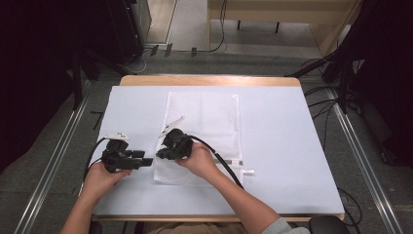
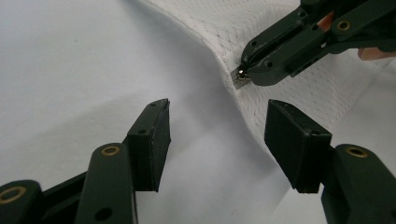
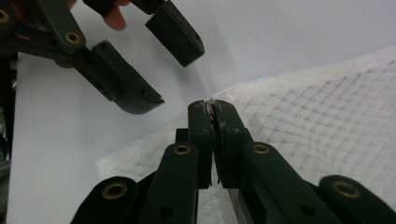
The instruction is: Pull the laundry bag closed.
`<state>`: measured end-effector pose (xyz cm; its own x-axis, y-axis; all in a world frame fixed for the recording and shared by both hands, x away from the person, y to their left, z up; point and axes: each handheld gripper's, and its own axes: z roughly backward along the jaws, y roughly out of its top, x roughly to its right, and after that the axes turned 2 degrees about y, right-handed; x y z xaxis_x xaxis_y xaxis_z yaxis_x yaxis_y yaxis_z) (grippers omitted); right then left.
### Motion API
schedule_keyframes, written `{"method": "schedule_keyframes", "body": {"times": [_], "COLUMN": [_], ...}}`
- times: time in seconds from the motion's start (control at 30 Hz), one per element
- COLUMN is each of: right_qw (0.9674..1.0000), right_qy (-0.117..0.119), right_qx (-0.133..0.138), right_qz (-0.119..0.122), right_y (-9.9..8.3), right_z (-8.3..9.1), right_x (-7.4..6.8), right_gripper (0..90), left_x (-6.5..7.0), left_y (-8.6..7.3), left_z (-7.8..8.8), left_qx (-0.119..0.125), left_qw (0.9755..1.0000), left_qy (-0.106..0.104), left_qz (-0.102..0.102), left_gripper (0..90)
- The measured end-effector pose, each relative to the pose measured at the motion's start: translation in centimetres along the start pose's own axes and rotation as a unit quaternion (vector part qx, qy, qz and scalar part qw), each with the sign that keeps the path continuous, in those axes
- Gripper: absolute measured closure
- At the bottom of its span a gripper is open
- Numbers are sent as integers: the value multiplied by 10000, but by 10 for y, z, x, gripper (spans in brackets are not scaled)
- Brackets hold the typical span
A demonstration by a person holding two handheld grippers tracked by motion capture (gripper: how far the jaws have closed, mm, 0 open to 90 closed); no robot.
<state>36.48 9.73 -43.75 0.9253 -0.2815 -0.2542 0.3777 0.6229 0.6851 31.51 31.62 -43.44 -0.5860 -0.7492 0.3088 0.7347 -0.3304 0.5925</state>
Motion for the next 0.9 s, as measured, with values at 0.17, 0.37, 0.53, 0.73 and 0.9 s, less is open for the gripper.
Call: {"method": "schedule_keyframes", "body": {"times": [0.17,0.37,0.53,0.73,0.9], "right_qw": [9999,9998,9994,9988,9984], "right_qy": [24,168,224,344,413], "right_qx": [50,62,-10,-96,-167], "right_qz": [97,130,279,345,334], "right_y": [4,6,7,9,9], "right_z": [7,12,14,14,13], "right_x": [-3,-5,-6,-8,-7], "right_gripper": [884,884,884,884,884], "left_x": [5,10,10,10,13], "left_y": [3,7,9,11,12], "left_z": [-8,-17,-21,-22,-23], "left_qx": [-90,-296,-434,-491,-525], "left_qw": [9999,9989,9982,9977,9968], "left_qy": [-77,-178,-203,-218,-273], "left_qz": [-105,-306,-353,-416,-539], "left_gripper": [437,532,604,685,736]}}
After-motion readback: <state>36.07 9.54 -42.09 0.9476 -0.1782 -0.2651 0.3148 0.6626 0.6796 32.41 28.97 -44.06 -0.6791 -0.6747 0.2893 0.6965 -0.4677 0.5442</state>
